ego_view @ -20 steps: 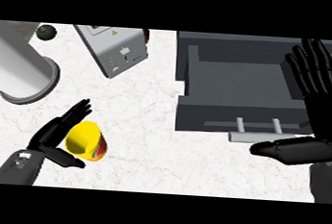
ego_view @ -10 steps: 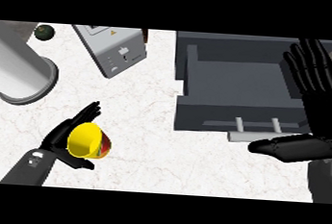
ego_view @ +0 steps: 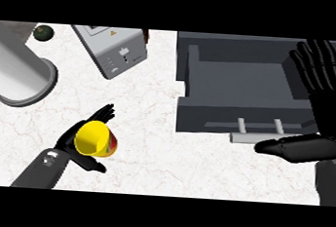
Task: Pick up the cup, place it into the drawer and close the drawer
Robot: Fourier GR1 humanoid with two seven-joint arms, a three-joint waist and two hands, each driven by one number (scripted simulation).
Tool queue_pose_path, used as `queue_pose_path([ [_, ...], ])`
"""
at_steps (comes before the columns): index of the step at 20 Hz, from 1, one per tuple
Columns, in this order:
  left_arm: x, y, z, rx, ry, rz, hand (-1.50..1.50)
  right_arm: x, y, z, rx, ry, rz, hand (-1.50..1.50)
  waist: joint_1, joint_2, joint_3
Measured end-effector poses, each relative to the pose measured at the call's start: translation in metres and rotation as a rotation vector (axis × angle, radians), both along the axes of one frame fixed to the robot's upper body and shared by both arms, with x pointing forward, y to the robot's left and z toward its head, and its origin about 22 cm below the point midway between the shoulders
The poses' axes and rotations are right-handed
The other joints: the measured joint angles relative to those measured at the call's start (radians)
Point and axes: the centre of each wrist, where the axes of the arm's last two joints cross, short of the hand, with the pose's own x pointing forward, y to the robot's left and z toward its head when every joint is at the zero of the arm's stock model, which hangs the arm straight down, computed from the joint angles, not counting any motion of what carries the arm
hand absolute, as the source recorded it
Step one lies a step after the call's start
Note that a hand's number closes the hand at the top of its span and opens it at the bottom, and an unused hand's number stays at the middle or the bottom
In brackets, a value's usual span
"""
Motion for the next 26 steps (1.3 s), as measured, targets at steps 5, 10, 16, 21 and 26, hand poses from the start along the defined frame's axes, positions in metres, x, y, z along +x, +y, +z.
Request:
queue_pose_path([
  [5, 0.004, -0.017, 0.0, -0.053, -0.026, -0.032, 1.5, -0.002, -0.006, 0.002, -0.008, 0.004, -0.009, -1.5, 0.002, -0.002, 0.0],
  [10, 0.008, -0.022, 0.004, -0.048, -0.181, 0.029, 1.5, -0.001, -0.008, 0.001, -0.015, 0.003, -0.015, -1.5, 0.009, -0.003, 0.0],
  [16, 0.011, -0.024, 0.006, -0.14, -0.276, 0.255, 1.5, -0.001, -0.013, 0.0, -0.012, 0.001, -0.028, -1.5, 0.02, -0.006, 0.001],
  [21, 0.018, -0.022, 0.01, -0.21, -0.352, 0.563, 1.5, -0.003, -0.015, 0.0, -0.009, 0.002, -0.035, -1.5, 0.024, -0.007, 0.002],
  [26, 0.048, -0.045, 0.037, -0.269, -0.421, 0.558, 1.5, 0.0, -0.023, 0.002, -0.012, 0.011, -0.042, -1.5, 0.034, -0.014, 0.005],
])
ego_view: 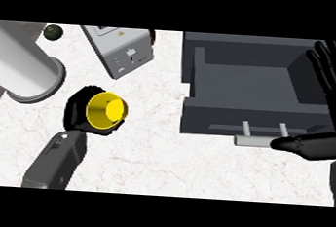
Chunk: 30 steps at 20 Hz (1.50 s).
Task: Pick up the cup, place it into the drawer and close the drawer
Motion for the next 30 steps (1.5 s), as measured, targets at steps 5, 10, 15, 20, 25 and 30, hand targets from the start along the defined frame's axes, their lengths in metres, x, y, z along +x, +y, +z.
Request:
queue_pose_path([
  [5, 0.036, -0.027, 0.046, 0.004, -0.097, -0.057, 1.5, -0.006, 0.001, -0.009, -0.002, 0.008, -0.011, -1.5, 0.007, -0.005, 0.001],
  [10, 0.062, -0.07, 0.101, 0.028, -0.14, -0.148, 1.5, -0.008, 0.001, -0.011, -0.011, 0.01, -0.023, -1.5, 0.01, -0.007, 0.002],
  [15, 0.079, -0.115, 0.165, 0.06, -0.148, -0.195, 1.5, -0.005, -0.002, -0.01, -0.009, 0.004, -0.036, -1.5, 0.008, -0.007, 0.002],
  [20, 0.089, -0.159, 0.225, 0.105, -0.147, -0.204, 1.5, -0.005, -0.003, -0.014, -0.017, -0.001, -0.031, -1.5, -0.003, -0.004, 0.002],
  [25, 0.1, -0.193, 0.259, 0.157, -0.081, -0.182, 1.5, 0.0, 0.004, -0.013, -0.011, -0.011, -0.021, -1.5, -0.019, 0.001, 0.002],
  [30, 0.107, -0.219, 0.271, 0.228, 0.028, -0.147, 1.5, 0.0, 0.005, -0.01, -0.012, -0.019, -0.004, -1.5, -0.046, 0.007, 0.002],
])
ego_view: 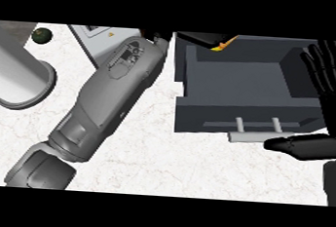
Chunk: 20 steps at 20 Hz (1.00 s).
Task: Pick up the cup, place it into the drawer and close the drawer
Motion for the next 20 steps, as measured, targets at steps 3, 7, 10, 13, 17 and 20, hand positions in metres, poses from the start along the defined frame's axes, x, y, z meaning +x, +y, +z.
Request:
queue_pose_path([
  [3, 0.003, -0.007, -0.007, 0.058, 0.046, 0.03, 1.5, 0.005, 0.001, 0.004, 0.004, -0.011, 0.017, -1.5, -0.021, 0.006, 0.0],
  [7, 0.004, -0.008, -0.025, 0.14, 0.116, 0.027, 1.5, 0.008, 0.003, 0.007, 0.002, -0.015, 0.041, -1.5, -0.047, 0.014, 0.001],
  [10, 0.004, -0.007, -0.036, 0.209, 0.163, 0.003, 1.5, 0.01, 0.007, 0.008, 0.003, -0.021, 0.063, -1.5, -0.069, 0.02, 0.001],
  [13, 0.004, -0.005, -0.046, 0.249, 0.197, -0.017, 1.5, 0.014, 0.011, 0.011, 0.005, -0.036, 0.084, -1.5, -0.095, 0.028, 0.001],
  [17, 0.001, -0.003, -0.06, 0.276, 0.215, -0.03, -1.5, 0.017, 0.019, 0.014, 0.0, -0.043, 0.117, -1.5, -0.121, 0.034, 0.001],
  [20, 0.0, -0.002, -0.063, 0.224, 0.216, -0.041, -1.5, 0.019, 0.026, 0.015, 0.011, -0.043, 0.177, -1.5, -0.139, 0.039, 0.001],
])
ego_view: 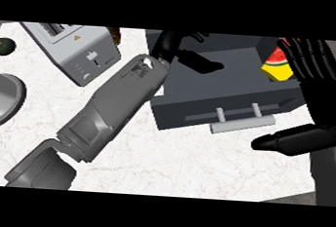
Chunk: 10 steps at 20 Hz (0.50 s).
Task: Pick up the cup, place it into the drawer and close the drawer
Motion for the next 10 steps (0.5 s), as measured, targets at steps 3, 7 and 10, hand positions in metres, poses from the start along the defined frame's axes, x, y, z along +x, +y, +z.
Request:
queue_pose_path([
  [3, -0.002, 0.0, -0.001, -0.081, -0.007, -0.001, -1.5, 0.004, 0.012, 0.001, 0.004, 0.012, 0.104, 1.5, -0.008, 0.004, -0.001],
  [7, -0.004, -0.001, 0.002, -0.204, -0.043, -0.034, -1.5, 0.003, 0.029, 0.0, -0.02, 0.023, 0.291, 1.5, -0.008, 0.003, -0.002],
  [10, -0.003, -0.005, 0.013, -0.281, -0.084, -0.033, -1.5, 0.003, 0.037, -0.003, -0.095, 0.069, 0.403, 1.5, 0.003, -0.002, -0.002],
])
